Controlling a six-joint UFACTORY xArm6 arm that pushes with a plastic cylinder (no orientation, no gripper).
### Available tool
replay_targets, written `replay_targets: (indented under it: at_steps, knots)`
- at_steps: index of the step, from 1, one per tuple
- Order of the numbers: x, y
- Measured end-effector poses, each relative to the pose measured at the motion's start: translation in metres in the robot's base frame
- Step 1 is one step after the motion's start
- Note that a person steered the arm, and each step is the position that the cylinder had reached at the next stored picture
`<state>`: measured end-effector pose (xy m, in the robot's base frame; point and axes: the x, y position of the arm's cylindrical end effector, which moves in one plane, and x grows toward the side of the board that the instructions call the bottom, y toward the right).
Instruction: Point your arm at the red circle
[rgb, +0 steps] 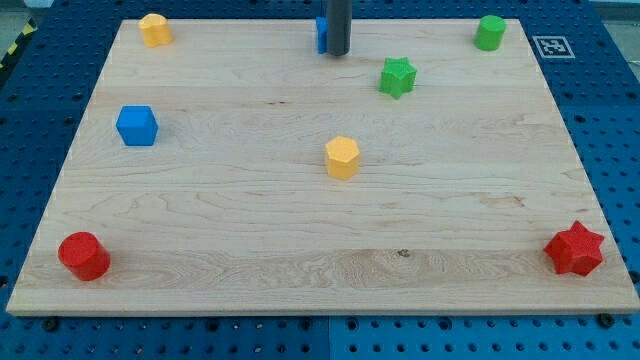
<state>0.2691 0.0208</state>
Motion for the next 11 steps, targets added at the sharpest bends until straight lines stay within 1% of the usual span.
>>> replay_targets:
  at_steps: [1,2,3,4,5,6,7,8,9,10,11]
  knots:
    - [0.044,0.002]
    - [0.053,0.008]
    - [0.053,0.008]
    - [0.066,0.008]
    - [0.101,0.010]
    - [0.109,-0.020]
    - [0.111,-0.094]
    - [0.146,-0.139]
    - [0.188,-0.158]
    - [0.209,-0.195]
    - [0.215,-0.283]
